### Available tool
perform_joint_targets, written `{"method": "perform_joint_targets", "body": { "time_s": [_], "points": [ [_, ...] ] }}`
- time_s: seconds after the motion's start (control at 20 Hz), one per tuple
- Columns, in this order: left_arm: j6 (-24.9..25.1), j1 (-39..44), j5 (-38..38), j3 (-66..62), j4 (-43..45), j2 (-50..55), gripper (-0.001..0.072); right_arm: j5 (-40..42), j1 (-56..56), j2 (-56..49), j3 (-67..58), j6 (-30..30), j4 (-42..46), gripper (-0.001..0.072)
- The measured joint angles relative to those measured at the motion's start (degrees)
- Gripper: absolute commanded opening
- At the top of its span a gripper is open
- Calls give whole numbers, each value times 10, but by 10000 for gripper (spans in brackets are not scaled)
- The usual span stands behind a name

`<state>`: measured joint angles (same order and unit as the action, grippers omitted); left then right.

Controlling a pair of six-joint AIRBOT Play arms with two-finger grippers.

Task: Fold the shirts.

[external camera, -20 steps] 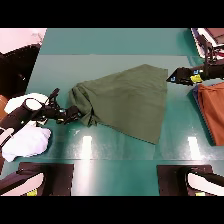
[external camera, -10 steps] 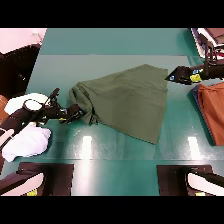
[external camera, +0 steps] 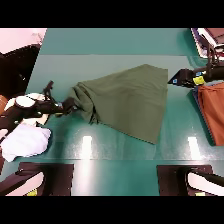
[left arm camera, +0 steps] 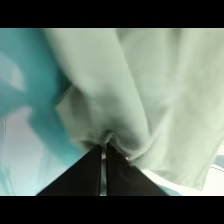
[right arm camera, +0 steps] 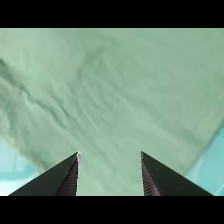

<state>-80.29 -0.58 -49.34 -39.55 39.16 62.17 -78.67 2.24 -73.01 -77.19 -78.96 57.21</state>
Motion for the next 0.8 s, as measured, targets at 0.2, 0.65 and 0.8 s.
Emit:
{"method": "perform_joint_targets", "body": {
  "time_s": [0.2,0.65,0.8],
  "points": [
    [-1,-41,-56,-70,76,-42,31,-54,-27,9,25,-14,52,432],
    [-8,-64,-137,-134,258,-57,469,-14,-36,100,297,-26,58,533],
    [-16,-65,-143,-130,288,-40,469,13,-36,123,335,-26,31,531]
  ]
}}
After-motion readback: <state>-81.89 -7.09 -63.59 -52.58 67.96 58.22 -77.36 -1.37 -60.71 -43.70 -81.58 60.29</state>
